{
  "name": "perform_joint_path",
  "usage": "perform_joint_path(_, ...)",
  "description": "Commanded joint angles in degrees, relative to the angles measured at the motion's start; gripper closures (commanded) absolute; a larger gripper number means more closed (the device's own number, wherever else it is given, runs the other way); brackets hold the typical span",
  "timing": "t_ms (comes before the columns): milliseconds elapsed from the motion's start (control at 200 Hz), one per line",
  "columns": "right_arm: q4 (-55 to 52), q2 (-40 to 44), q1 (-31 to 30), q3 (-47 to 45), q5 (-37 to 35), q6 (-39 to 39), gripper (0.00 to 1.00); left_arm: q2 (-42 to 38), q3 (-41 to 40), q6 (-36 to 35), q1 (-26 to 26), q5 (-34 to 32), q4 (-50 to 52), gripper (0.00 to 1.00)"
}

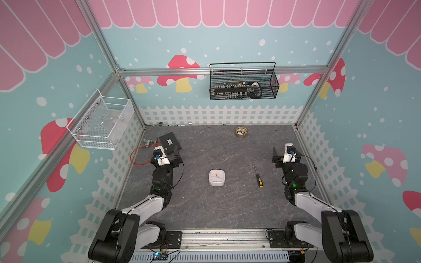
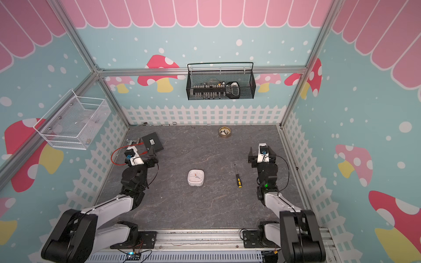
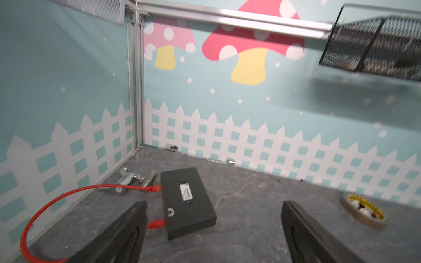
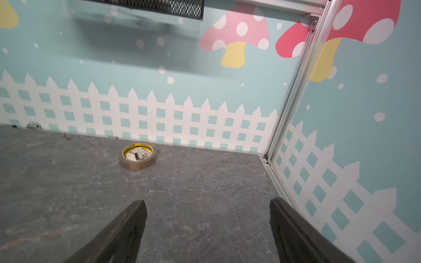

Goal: Remove the battery from the alarm
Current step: Adjust the alarm at the center of the board.

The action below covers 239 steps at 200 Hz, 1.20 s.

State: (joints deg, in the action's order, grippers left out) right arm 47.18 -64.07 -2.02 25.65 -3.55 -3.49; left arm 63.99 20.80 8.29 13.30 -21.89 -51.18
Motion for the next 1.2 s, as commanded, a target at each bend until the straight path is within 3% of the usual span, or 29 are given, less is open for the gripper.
perform_joint_path(0, -32.77, 0.37, -0.33, 16.85, 5.82, -8.57, 0.09, -6.08, 5.47, 8.77, 3.29, -5.67, 21.31, 0.06)
perform_joint_path(105, -48.41, -4.61, -0.42, 26.35, 18.62, -15.09, 0.11, -8.2, 9.85, 15.88, 6.83, 0.4, 33.22, 0.06)
perform_joint_path(260, -49.01, -7.04, -3.25, 22.69, 35.69, -25.73, 0.17, -4.83, 16.4, 23.19, 6.5, 16.57, 50.65, 0.04)
perform_joint_path(425, -52.25, -11.87, -14.92, 22.27, 36.22, -26.65, 0.17, 0.72, 15.74, 28.03, 6.33, 33.68, 52.94, 0.04)
perform_joint_path(575, -49.22, -16.56, -22.43, 21.62, 37.25, -30.38, 0.16, 5.62, 12.62, 32.33, 6.34, 41.25, 49.18, 0.01)
perform_joint_path(961, -47.4, -26.77, -29.1, 20.78, 33.15, -34.48, 0.14, 15.34, 4.15, 41.91, 5.88, 56.2, 29.08, 0.01)
perform_joint_path(1191, -46.48, -33.89, -30.14, 24.44, 32.29, -35.01, 0.26, 24.26, 2.88, 44.94, 5.86, 61.06, 19.26, 0.01)
